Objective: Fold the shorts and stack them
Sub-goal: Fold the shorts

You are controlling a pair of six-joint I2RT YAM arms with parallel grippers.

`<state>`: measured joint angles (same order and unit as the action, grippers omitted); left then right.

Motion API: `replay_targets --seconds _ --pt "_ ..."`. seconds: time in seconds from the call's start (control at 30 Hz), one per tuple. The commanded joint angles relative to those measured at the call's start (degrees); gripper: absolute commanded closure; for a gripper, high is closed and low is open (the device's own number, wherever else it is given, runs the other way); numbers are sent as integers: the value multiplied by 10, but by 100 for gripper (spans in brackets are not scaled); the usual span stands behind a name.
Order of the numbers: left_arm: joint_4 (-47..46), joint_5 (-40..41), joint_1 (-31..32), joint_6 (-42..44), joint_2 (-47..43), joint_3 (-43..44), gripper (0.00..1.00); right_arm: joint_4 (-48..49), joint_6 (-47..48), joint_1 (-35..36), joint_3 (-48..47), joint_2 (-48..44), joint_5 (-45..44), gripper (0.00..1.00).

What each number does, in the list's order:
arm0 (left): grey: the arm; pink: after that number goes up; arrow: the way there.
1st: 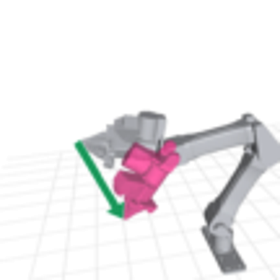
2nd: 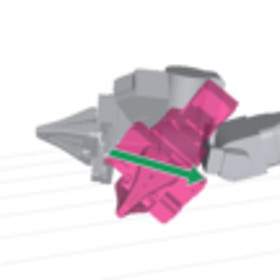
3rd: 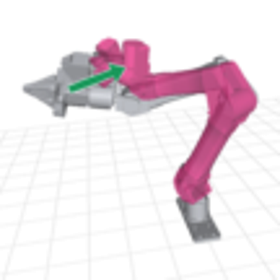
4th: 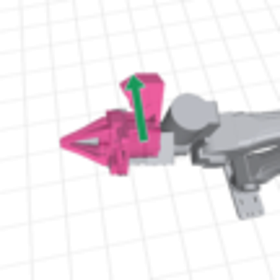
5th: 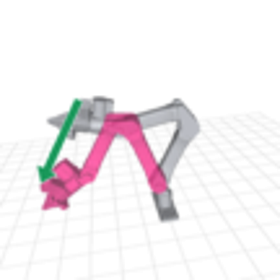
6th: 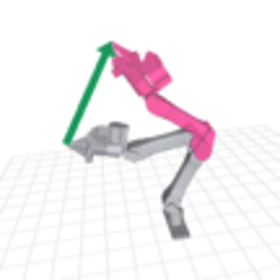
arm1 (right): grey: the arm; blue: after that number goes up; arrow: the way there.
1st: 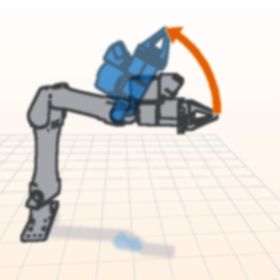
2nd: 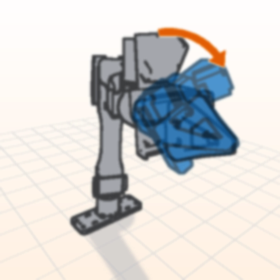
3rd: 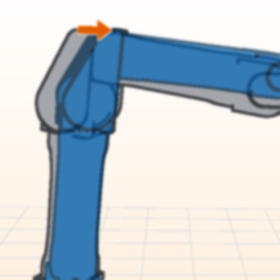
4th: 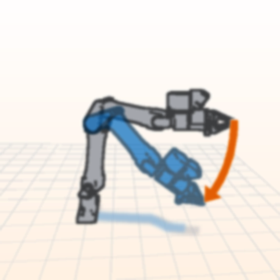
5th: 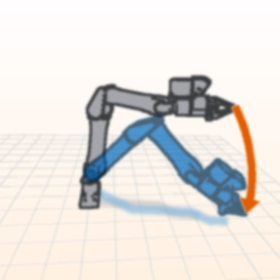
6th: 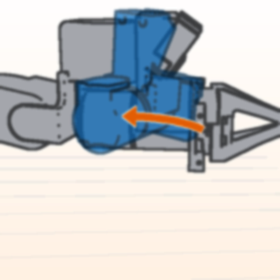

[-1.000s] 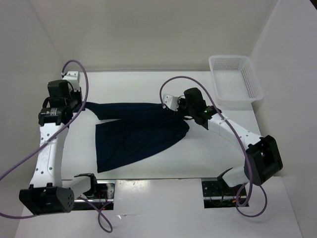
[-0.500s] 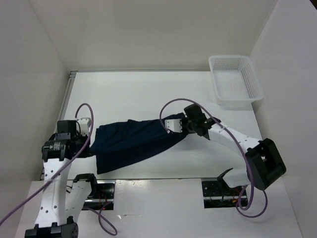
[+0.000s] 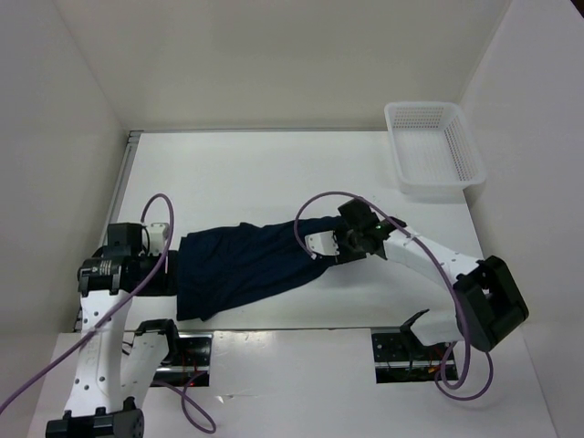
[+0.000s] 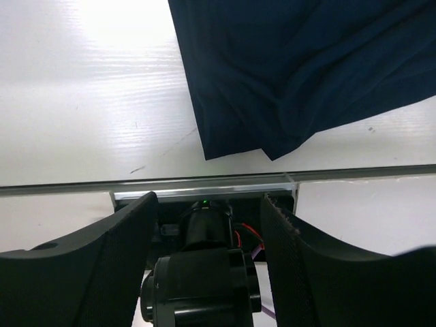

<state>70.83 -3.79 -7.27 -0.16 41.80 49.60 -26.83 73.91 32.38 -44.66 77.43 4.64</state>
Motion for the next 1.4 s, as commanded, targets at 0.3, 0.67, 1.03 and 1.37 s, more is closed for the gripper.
replay_targets --seconds 0.3,0.67,1.03,1.37 --pt "-310 4 -1 2 259 21 28 51 -262 1 -110 -52 157 40" --pt "-459 24 43 2 487 66 19 220 -451 -79 -146 150 42 34" --pt "-446 30 69 2 567 50 48 164 -456 -101 -191 250 92 39" --pt "-513 80 69 2 644 187 100 292 -544 -111 -224 290 -84 100"
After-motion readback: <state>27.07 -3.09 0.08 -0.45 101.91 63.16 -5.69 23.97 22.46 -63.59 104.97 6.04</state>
